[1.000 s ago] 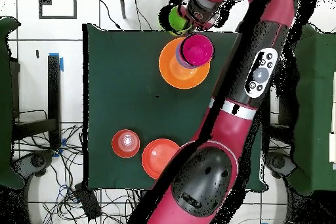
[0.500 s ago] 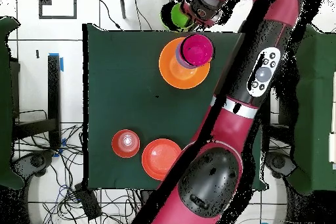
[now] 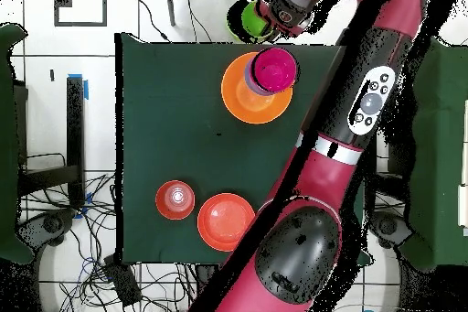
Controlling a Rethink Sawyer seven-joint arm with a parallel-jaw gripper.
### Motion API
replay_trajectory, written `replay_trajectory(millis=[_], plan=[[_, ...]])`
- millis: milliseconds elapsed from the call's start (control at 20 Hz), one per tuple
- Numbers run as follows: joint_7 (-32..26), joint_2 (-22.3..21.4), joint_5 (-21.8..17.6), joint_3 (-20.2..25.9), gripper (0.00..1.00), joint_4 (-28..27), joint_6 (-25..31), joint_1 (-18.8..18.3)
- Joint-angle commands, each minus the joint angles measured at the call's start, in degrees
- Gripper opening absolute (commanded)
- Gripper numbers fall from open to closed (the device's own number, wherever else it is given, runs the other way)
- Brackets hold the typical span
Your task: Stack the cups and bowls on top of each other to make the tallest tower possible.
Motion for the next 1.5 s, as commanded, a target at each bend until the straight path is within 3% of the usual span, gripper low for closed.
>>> replay_trajectory(millis=[50,950,1500], plan=[[-18.84,1.05,-4.33,0.82,0.00,4.55,4.90,-0.67],[-18.92,1.84,-0.35,-3.31,0.00,8.41,1.58,-2.45],[-19.93,2.32,-0.73,-4.80,0.00,10.02,-0.75,-3.65]])
